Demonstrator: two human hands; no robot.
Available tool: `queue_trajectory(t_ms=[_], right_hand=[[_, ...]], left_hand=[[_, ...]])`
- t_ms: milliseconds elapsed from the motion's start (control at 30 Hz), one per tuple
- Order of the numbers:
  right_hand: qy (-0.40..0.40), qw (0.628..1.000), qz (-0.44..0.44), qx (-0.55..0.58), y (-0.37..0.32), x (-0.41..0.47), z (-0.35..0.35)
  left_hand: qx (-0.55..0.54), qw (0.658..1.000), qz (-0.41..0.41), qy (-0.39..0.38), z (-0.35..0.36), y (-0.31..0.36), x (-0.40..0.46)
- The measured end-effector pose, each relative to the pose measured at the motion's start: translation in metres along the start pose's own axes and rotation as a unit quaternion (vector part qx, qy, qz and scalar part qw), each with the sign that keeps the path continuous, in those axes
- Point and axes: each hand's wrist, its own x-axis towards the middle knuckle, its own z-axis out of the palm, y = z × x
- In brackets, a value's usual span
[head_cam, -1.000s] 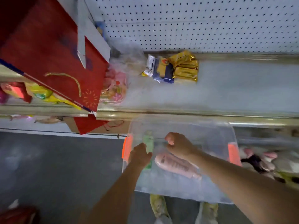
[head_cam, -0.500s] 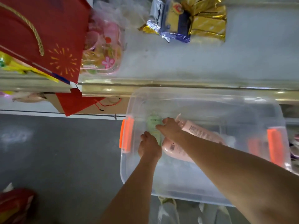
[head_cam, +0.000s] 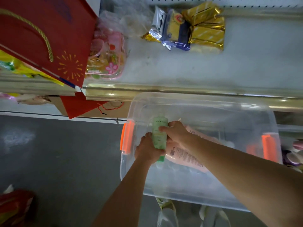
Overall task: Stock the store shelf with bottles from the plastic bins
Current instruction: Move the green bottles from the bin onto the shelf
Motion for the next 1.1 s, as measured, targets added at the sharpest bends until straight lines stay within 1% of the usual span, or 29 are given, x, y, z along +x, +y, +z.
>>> queue_trajectory(t_ms=[167,333,433,533,633,733,900,967,1100], right_hand=[[-0.031,0.998,-0.019,0.060,-0.017,-0.049,-0.033],[-0.040,0.988,-0.074,0.128,-0.044,-0.114,-0.061],[-0.041,0.986,-0.108,0.124,-0.064,-0.158,-0.080],[-0.026,0.981,-0.153,0.115,-0.083,-0.201,-0.101],[0.000,0.974,-0.218,0.064,-0.099,-0.242,-0.124],[0.018,0.960,-0.278,0.041,-0.116,-0.281,-0.149],[0.020,0.930,-0.363,0.061,-0.142,-0.340,-0.189],[0.028,0.920,-0.387,0.065,-0.153,-0.360,-0.203],[0.068,0.902,-0.421,0.073,-0.174,-0.394,-0.232]], left_hand=[[-0.090,0.995,0.047,0.003,-0.022,0.018,-0.042],[-0.127,0.986,0.100,0.032,-0.045,0.045,-0.094],[-0.137,0.981,0.128,0.047,-0.060,0.063,-0.128],[-0.157,0.972,0.160,0.064,-0.074,0.085,-0.161],[-0.170,0.963,0.194,0.077,-0.086,0.108,-0.193],[-0.171,0.950,0.236,0.109,-0.098,0.133,-0.223],[-0.168,0.929,0.300,0.140,-0.124,0.176,-0.267],[-0.172,0.916,0.326,0.156,-0.135,0.194,-0.282],[-0.161,0.895,0.373,0.183,-0.154,0.228,-0.309]])
